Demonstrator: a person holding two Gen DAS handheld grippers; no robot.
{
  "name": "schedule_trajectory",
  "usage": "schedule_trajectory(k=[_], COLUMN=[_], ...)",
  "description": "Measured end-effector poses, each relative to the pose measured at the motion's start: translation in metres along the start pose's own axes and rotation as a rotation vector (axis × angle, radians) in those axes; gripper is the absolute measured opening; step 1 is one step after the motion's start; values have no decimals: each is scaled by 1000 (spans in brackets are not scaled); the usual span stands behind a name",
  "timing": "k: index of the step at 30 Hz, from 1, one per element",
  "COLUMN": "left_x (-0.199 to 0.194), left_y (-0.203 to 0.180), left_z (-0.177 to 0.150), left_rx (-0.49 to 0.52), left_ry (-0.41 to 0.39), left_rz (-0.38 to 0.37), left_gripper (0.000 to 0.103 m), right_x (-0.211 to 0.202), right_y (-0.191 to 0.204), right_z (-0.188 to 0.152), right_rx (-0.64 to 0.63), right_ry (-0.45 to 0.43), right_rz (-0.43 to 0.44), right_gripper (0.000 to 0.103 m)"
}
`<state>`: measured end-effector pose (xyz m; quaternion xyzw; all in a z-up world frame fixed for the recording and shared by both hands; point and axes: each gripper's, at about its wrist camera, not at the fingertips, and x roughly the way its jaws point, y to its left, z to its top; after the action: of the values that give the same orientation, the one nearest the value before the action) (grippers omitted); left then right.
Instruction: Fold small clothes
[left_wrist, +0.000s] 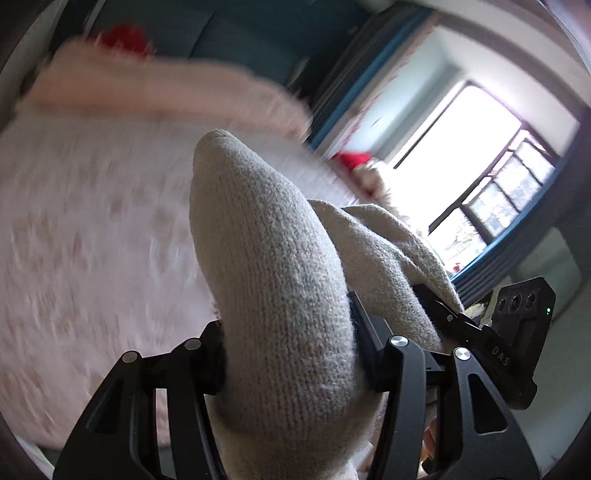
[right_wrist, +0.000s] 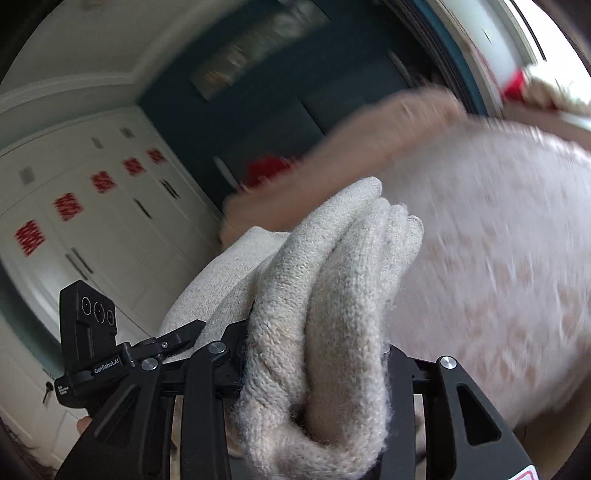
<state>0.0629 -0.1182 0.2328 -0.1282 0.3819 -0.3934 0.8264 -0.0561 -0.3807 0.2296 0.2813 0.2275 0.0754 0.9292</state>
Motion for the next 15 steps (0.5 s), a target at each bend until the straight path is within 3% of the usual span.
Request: schedule_trajectory(k=[8,12,15], left_x=[-120,-163,-169], left_y=[-34,-12,19], left_z=[60,77,79], left_rx=[210,243,227], left_ry=[-253,-336,-343], left_rz=[-22,4,49], left_gripper=[54,56,57], right_x=[-32,-11,29], right_y=[109,150,156], right_z=[45,55,51], right_rx=[-198,-248,-243], right_ry=[-182,-199,-155], right_rz=[157,216,237], right_gripper=[38,39,42])
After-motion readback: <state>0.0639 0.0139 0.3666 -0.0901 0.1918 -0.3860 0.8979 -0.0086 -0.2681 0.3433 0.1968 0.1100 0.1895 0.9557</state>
